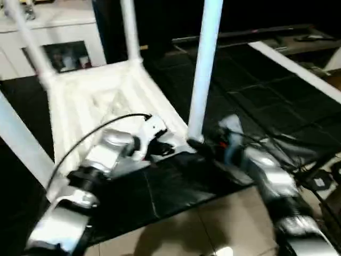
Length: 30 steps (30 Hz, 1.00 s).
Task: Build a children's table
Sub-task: Rotate leg to tighten
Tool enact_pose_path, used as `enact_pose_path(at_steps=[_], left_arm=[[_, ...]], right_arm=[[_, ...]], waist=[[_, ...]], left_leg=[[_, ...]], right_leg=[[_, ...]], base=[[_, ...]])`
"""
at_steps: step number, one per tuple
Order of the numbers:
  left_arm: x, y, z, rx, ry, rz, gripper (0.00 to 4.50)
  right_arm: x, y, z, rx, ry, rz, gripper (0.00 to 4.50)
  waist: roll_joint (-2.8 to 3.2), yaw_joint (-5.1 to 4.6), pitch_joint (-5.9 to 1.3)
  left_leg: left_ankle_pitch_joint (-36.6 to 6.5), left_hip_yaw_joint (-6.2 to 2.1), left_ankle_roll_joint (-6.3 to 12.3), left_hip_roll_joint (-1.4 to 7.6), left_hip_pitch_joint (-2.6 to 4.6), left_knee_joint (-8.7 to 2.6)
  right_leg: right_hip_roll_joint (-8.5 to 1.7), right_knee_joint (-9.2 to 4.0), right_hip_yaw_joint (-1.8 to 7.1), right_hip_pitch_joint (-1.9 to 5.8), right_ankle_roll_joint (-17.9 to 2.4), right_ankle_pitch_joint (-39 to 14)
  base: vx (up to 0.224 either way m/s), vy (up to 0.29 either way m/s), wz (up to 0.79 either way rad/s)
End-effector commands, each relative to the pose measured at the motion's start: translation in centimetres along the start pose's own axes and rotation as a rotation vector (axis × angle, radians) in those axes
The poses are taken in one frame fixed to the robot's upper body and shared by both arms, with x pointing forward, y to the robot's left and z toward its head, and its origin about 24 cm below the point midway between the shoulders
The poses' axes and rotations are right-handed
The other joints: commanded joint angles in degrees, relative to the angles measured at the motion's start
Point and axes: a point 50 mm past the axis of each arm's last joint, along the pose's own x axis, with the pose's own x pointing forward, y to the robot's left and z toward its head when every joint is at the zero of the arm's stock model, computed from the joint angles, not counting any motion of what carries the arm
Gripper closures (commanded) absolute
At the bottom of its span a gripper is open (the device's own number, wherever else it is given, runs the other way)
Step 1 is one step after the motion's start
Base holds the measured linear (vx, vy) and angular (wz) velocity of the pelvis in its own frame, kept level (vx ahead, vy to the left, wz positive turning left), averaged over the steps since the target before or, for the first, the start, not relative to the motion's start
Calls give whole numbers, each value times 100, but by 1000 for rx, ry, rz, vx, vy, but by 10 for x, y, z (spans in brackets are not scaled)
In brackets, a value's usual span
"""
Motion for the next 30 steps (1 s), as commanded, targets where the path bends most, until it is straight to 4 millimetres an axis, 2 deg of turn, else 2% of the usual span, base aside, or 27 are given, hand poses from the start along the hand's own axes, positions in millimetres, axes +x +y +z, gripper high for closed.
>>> enact_pose_path(at_steps=[1,3,5,7,9,11,13,14,15,16,17,19,20,21,22,24,25,26,27,28,29,30], left_arm=[[-2,-2,15,106,-31,-44,450],[-5,-1,14,121,-33,-53,450],[-7,0,13,130,-30,-53,450],[-8,0,13,136,-30,-55,450],[-16,1,18,111,-128,-23,450],[-25,-2,25,76,-245,-2,406],[-28,-4,27,62,-288,5,395],[-30,-5,28,52,-316,12,392],[-34,-9,29,34,-370,27,386],[-37,-14,29,18,-417,48,361],[-37,-14,29,18,-417,48,361],[-45,-23,27,-34,-514,129,350],[-47,-26,26,-47,-536,161,329],[-54,-35,22,-102,-612,275,329],[-57,-40,19,-134,-646,330,312],[-59,-44,17,-154,-666,366,305],[-61,-51,15,-174,-692,413,296],[-63,-59,13,-200,-715,463,285],[-66,-67,9,-224,-733,546,276],[-69,-72,6,-238,-740,604,273],[-71,-79,1,-271,-746,669,263],[-72,-80,0,-282,-747,687,263]], right_arm=[[1,9,4,-3,-18,97,24],[-7,10,5,-24,-22,113,9],[-13,10,6,-46,-23,104,4],[-13,10,6,-45,-23,105,4],[-21,18,3,-22,-15,113,4],[-25,22,4,-22,-41,92,0],[-27,23,5,-28,-61,73,0],[-28,24,5,-31,-76,59,0],[-27,24,7,-29,-101,26,0],[-27,26,9,-23,-120,4,0],[-27,26,9,-23,-120,4,0],[-27,31,10,-23,-149,-49,0],[-27,31,10,-31,-155,-71,0],[-28,32,11,-55,-173,-141,0],[-29,34,12,-55,-189,-159,0],[-29,36,13,-51,-206,-162,0],[-30,39,14,-62,-210,-167,0],[-31,41,12,-94,-188,-180,0],[-32,43,8,-118,-155,-195,0],[-32,44,4,-129,-131,-205,0],[-33,46,1,-141,-128,-204,0],[-33,46,1,-143,-130,-203,0]], waist=[[46,23,-482],[46,39,-498],[30,79,-503],[27,111,-492],[1,146,-479],[-22,146,-488],[-17,144,-488],[-6,141,-463],[-49,137,-431],[-53,129,-417],[-42,130,-401],[-60,83,-372],[-76,72,-387],[-75,52,-390],[-85,14,-383],[-93,-2,-376],[-91,-13,-386],[-97,-22,-363],[-109,-17,-360],[-125,-32,-330],[-216,14,-267],[-64,-64,-310]], left_leg=[[-389,171,669,2,-77,-343],[-321,170,647,7,-89,-328],[-209,185,647,2,-82,-308],[-240,201,630,-5,-95,-312],[-306,213,576,-9,-96,-317],[-250,210,568,12,-120,-322],[-272,220,528,15,-125,-325],[-461,232,484,8,-106,-336],[-660,240,400,14,-118,-360],[-730,249,396,1,-121,-368],[-896,258,337,15,-89,-380],[-979,273,304,2,-117,-398],[-957,273,268,12,-104,-398],[-946,272,239,24,-109,-401],[-909,285,242,23,-129,-400],[-1030,305,280,-1,-91,-394],[-1024,301,312,-14,-96,-394],[-1014,297,339,2,-118,-404],[-1117,282,290,49,-100,-408],[-1140,300,310,34,-119,-414],[-1252,83,533,-76,-451,-494],[-1485,-47,658,7,-345,-504]], right_leg=[[-213,-244,334,417,-1314,-702],[-225,-213,332,418,-1418,-550],[-220,-199,344,403,-1439,-442],[-226,-204,346,399,-1429,-529],[-229,-219,360,410,-1344,-694],[-253,-189,374,427,-1313,-607],[-268,-195,375,402,-1352,-650],[-244,-232,367,373,-1332,-889],[-265,-239,373,395,-1231,-1206],[-260,-275,373,391,-1154,-1395],[-272,-309,373,365,-1020,-1754],[-249,-360,367,374,-791,-2148],[-253,-352,378,365,-690,-2219],[-249,-351,383,354,-641,-2226],[-226,-366,381,346,-631,-2147],[-192,-408,375,304,-583,-2296],[-175,-414,376,309,-527,-2322],[-166,-430,388,308,-482,-2303],[-190,-409,412,295,-488,-2365],[-173,-455,426,291,-446,-2449],[-250,-363,203,512,-366,-2607],[-170,-432,94,445,-357,-2416]], base=[[0,0,0],[0,0,0],[0,0,0],[0,0,0],[0,0,0],[0,0,0],[0,0,0],[0,0,0],[0,0,0],[0,0,0],[0,0,0],[0,0,0],[0,0,0],[0,0,0],[0,0,0],[0,0,0],[0,0,0],[0,0,0],[0,0,0],[0,0,0],[0,0,0],[6,-22,37]])
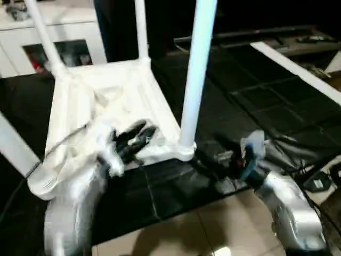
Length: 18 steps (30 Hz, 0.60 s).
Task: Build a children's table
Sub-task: Rotate leg to tighten, then rotate table base
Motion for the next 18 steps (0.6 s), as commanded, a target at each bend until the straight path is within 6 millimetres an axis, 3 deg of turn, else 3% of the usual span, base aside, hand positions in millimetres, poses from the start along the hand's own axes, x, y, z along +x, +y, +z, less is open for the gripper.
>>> enact_pose_path(at_steps=[1,2,3,4,5,6,7,8,9,10,11,12,13,14,15,16,17,18], left_arm=[[-8,3,5,31,-16,96,241],[-14,1,3,39,-11,132,234],[-23,-1,-1,34,2,174,234],[-30,-3,-4,41,11,196,234],[-30,-3,-4,42,13,199,221],[-34,-4,-6,46,19,213,221],[-42,-3,-10,-11,14,249,198],[-42,-3,-10,-11,14,249,192],[-46,-3,-12,-25,20,268,189],[-48,-4,-12,-31,24,281,185],[-50,-4,-10,-22,2,298,176],[-52,-4,-10,-19,-4,310,165],[-54,-3,-10,-5,-13,319,154],[-55,-3,-10,-1,-11,325,154],[-57,-3,-10,10,-7,340,148],[-61,-1,-11,24,-4,362,143],[-66,1,-14,40,-8,398,133],[-67,2,-14,42,-9,406,120]], right_arm=[[2,3,4,-43,-15,10,0],[2,4,4,-49,-24,3,0],[0,5,5,-48,-28,8,0],[-1,5,5,-42,-25,18,0],[-1,5,5,-41,-24,20,0],[-2,5,5,-37,-22,27,0],[-5,4,7,-41,-21,55,0],[-5,4,7,-41,-21,55,0],[-6,4,8,-39,-23,64,0],[-7,3,8,-37,-25,70,0],[-9,4,11,-26,-34,95,0],[-10,4,12,-16,-38,110,0],[-10,4,12,-13,-40,122,0],[-11,5,12,-12,-41,125,0],[-12,5,12,-10,-45,133,0],[-13,5,12,-7,-49,136,0],[-14,5,12,-1,-63,132,0],[-14,4,13,0,-69,132,0]], waist=[[134,-75,-296],[137,-120,-286],[103,-230,-267],[163,-259,-234],[153,-326,-200],[118,-294,-163],[-18,-201,-160],[-147,-103,-123],[-309,-31,-115],[-339,196,-117],[-367,312,-109],[-421,482,-185],[-443,601,-222],[-426,658,-206],[-417,689,-100],[-385,705,-88],[-311,700,-83],[-200,624,-71]], left_leg=[[-1741,-229,630,82,-245,-567],[-1874,-383,694,208,-244,-655],[-1938,-718,1071,438,-192,-842],[-1972,-889,1250,525,-97,-912],[-1993,-1069,1550,548,3,-921],[-2191,-1052,1575,448,-99,-944],[-2134,-850,1359,71,-311,-759],[-1855,-574,1064,-338,-413,-336],[-1012,109,715,-628,279,812],[-452,46,717,-382,-238,451],[-582,25,754,-248,-189,334],[-728,26,986,-229,-35,291],[-692,-140,1173,-380,-210,552],[-584,-219,1123,-371,-200,583],[-409,-235,1015,-427,-86,565],[-160,-165,1031,-461,31,344],[-27,-139,1094,-417,112,147],[-288,-52,1324,-177,269,-209]], right_leg=[[-160,-379,-42,486,-669,-1925],[-56,-288,-90,485,-808,-1683],[57,21,-73,453,-1094,-1332],[129,189,-59,367,-1294,-1376],[176,376,56,234,-1662,-1501],[133,451,160,253,-1918,-1499],[-28,260,361,385,-1979,-1770],[-237,-202,463,331,-1936,-2382],[-444,-966,487,-247,-1125,-4928],[-713,-715,971,368,36,-5363],[-863,-716,1123,385,403,-5342],[-1006,-634,1342,453,430,-4726],[-1223,-602,1613,655,127,-3950],[-1231,-600,1621,635,-166,-3507],[-998,-630,1499,504,-727,-3016],[-617,-603,1263,467,-1154,-2649],[-445,-593,1095,418,-1222,-2573],[-103,-558,797,266,-1021,-2653]], base=[[4,-60,58],[4,-60,58],[17,-114,51],[11,-75,25],[62,-160,61],[52,-199,76],[60,-286,119],[9,-202,83],[-61,-190,64],[-14,-169,22],[-14,-169,22],[45,-118,12],[-24,-98,22],[-24,-98,22],[-30,-71,27],[-32,-19,32],[-32,-19,32],[-34,39,34]])
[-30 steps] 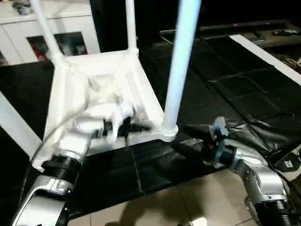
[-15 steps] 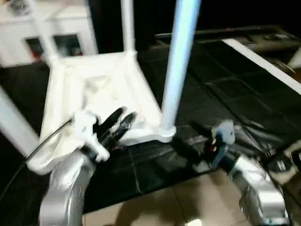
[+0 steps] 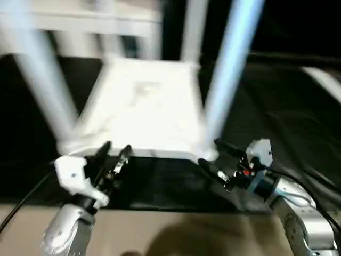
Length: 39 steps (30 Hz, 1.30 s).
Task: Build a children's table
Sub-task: Rotate table base
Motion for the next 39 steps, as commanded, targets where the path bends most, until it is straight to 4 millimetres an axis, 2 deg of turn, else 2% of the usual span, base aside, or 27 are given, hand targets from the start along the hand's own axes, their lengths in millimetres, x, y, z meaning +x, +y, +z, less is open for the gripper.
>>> enact_pose_path(at_steps=[1,2,3,4,5,6,7,8,9,11,13,14,15,18,20,21,22,23,25,26,27,28,30,32,34,36,39], left_arm=[[-8,16,-5,69,-23,123,112],[-10,18,-5,80,-27,143,108],[-14,25,-7,100,-41,192,108],[-18,31,-8,111,-51,233,89],[-20,34,-9,115,-56,252,89],[-22,38,-10,122,-54,273,89],[-23,41,-11,128,-53,293,69],[-24,44,-11,128,-53,308,67],[-25,52,-13,134,-41,345,64],[-26,70,-18,151,3,392,40],[-25,84,-21,158,20,387,24],[-25,103,-24,178,54,376,18],[-22,111,-25,176,61,367,9],[-8,125,-27,182,92,374,9],[13,124,-15,186,67,349,9],[13,124,-15,186,67,349,9],[14,123,-13,187,62,345,9],[26,115,-1,185,24,289,9],[37,107,10,170,-17,214,9],[41,104,16,156,-41,192,9],[45,104,20,147,-55,181,9],[51,105,29,139,-74,170,9],[55,105,34,134,-87,166,9],[60,100,37,115,-97,115,9],[65,87,35,77,-62,-34,9],[66,79,33,54,-34,-124,9],[66,74,31,27,-3,-199,9]], right_arm=[[-4,0,2,19,-25,-7,0],[-4,-1,2,22,-21,-6,0],[-4,-1,2,31,-12,-4,0],[-4,-1,0,39,8,7,0],[-4,0,0,42,21,14,0],[-4,0,-1,32,39,21,0],[-4,0,-1,23,44,27,0],[-3,0,0,25,33,28,0],[-1,0,3,9,6,27,0],[4,1,7,-5,-13,64,0],[7,3,7,-2,-1,99,0],[11,6,6,5,27,158,0],[13,6,6,-12,44,167,0],[19,6,4,-2,90,201,0],[28,5,2,-31,137,243,0],[28,5,2,-31,137,243,0],[29,5,2,-33,140,246,0],[34,5,1,-38,162,264,0],[40,5,0,-32,178,284,0],[43,5,0,-34,180,294,0],[45,6,-1,-34,187,298,0],[48,5,-2,-55,202,299,0],[51,5,-3,-65,205,295,0],[53,3,-4,-71,212,273,0],[55,0,-8,-85,232,243,0],[56,-2,-10,-92,244,226,0],[56,-5,-11,-100,253,214,0]], waist=[[54,-163,-149],[73,-213,-137],[97,-244,-181],[52,-299,-144],[20,-313,-127],[-8,-355,-122],[-11,-394,-166],[-18,-419,-185],[-47,-440,-228],[-43,-462,-269],[-64,-526,-272],[-65,-548,-280],[-78,-562,-311],[-24,-567,-348],[3,-562,-385],[-13,-562,-406],[-26,-538,-407],[-15,-545,-399],[-34,-533,-352],[-29,-533,-350],[-10,-511,-333],[-34,-491,-317],[-17,-464,-311],[-13,-450,-309],[-6,-433,-320],[4,-402,-329],[9,-358,-339]], left_leg=[[-1156,-45,729,745,257,-598],[-1677,-44,571,860,272,-678],[-2036,36,284,881,265,-738],[-2137,141,133,746,191,-750],[-2178,174,74,676,175,-738],[-2127,172,7,589,143,-729],[-1897,138,-17,600,82,-746],[-1766,126,-17,614,50,-753],[-1430,112,7,638,-23,-767],[-1110,128,30,656,-33,-733],[-901,133,122,598,-63,-718],[-728,120,168,599,-79,-703],[-521,134,222,583,-54,-671],[7,130,324,605,-38,-631],[213,143,333,618,-4,-595],[399,141,337,621,-62,-576],[504,161,379,617,-77,-547],[488,159,389,618,-101,-552],[-25,180,321,606,-104,-583],[-98,182,292,600,-105,-586],[-245,181,216,615,-86,-598],[-408,195,154,623,-52,-608],[-496,198,82,614,-38,-614],[-525,189,9,624,-39,-629],[-516,191,-66,607,-43,-630],[-489,211,-97,613,-4,-626],[-422,216,-90,613,-33,-629]], right_leg=[[-455,-893,374,-49,-520,-2145],[-464,-879,356,-36,-433,-2045],[-595,-886,374,36,-364,-1746],[-665,-949,382,94,-288,-1855],[-699,-985,390,99,-205,-2161],[-762,-1041,386,125,-8,-2741],[-808,-1042,393,187,123,-2788],[-801,-1020,391,203,136,-2622],[-799,-953,398,254,121,-2122],[-800,-892,417,217,-7,-1465],[-771,-840,415,237,-80,-1101],[-794,-796,417,256,-161,-866],[-771,-755,416,253,-215,-547],[-794,-624,413,272,-493,329],[-798,-550,405,265,-730,852],[-815,-493,406,302,-899,1196],[-818,-468,413,288,-1002,1444],[-818,-454,409,295,-1047,1473],[-861,-531,406,298,-1102,686],[-856,-545,407,301,-1087,519],[-855,-571,406,281,-1059,216],[-843,-605,413,254,-1001,-44],[-841,-615,421,237,-963,-236],[-850,-615,424,234,-909,-351],[-854,-612,424,230,-865,-392],[-833,-602,428,190,-892,-280],[-837,-569,427,218,-898,-26]], base=[[-45,54,38],[-45,54,38],[-25,42,31],[2,54,18],[2,54,18],[7,61,7],[17,55,-2],[17,55,-2],[0,0,0],[0,0,0],[0,0,0],[0,0,0],[51,-15,0],[52,-12,2],[50,2,2],[0,0,0],[0,0,0],[0,0,0],[0,0,0],[0,0,0],[0,0,0],[0,0,0],[0,0,0],[0,0,0],[0,0,0],[0,0,0],[0,0,0]])
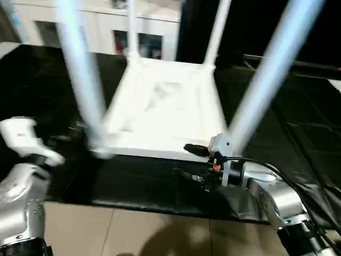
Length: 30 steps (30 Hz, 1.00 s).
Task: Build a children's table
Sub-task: Rotate table base
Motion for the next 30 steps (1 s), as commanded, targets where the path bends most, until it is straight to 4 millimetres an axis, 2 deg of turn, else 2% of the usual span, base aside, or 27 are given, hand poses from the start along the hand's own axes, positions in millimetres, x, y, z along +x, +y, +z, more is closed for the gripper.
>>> enact_pose_path(at_steps=[1,6,14,18,20,22,24,27,30], left_arm=[[8,-14,-1,-31,45,-163,9],[14,-17,-1,-63,78,-248,9],[21,-32,0,-136,140,-448,9],[25,-50,-2,-199,182,-599,9],[25,-61,-5,-228,223,-682,9],[25,-63,-8,-227,240,-705,9],[31,-67,-14,-203,251,-713,9],[36,-74,-13,-211,245,-735,9],[35,-85,-10,-240,241,-791,9]], right_arm=[[-2,-5,0,-34,20,-14,0],[-4,-5,-2,-38,29,-15,0],[-7,-11,-9,-43,68,-81,0],[-13,-25,-19,-48,139,-216,0],[-17,-31,-22,-59,172,-272,0],[-18,-33,-23,-61,183,-291,0],[-20,-38,-24,-73,195,-338,0],[-18,-41,-26,-82,207,-384,0],[-12,-43,-27,-108,220,-415,0]], waist=[[140,-47,-294],[151,-58,-294],[165,-72,-293],[183,-69,-292],[179,-82,-287],[173,-87,-282],[192,-81,-279],[202,-86,-292],[191,-110,-303]], left_leg=[[-494,-173,14,435,33,-466],[-515,-175,30,421,18,-466],[-451,-170,7,425,27,-470],[-434,-162,-90,412,26,-474],[-461,-169,-106,413,3,-474],[-475,-162,-64,394,3,-469],[-467,-149,-47,389,22,-461],[-373,-165,-36,403,4,-459],[-320,-157,-60,405,4,-451]], right_leg=[[-718,-325,467,223,-997,-96],[-722,-351,464,242,-936,-218],[-708,-336,457,234,-1038,-170],[-711,-340,463,242,-1053,-264],[-708,-331,464,261,-1044,-277],[-708,-364,469,270,-1000,-381],[-705,-394,473,254,-948,-556],[-697,-364,464,269,-946,-436],[-700,-330,464,266,-1048,-241]], base=[[0,0,0],[0,0,0],[0,0,0],[0,0,0],[0,0,0],[0,0,0],[0,0,0],[0,0,0],[0,0,0]])
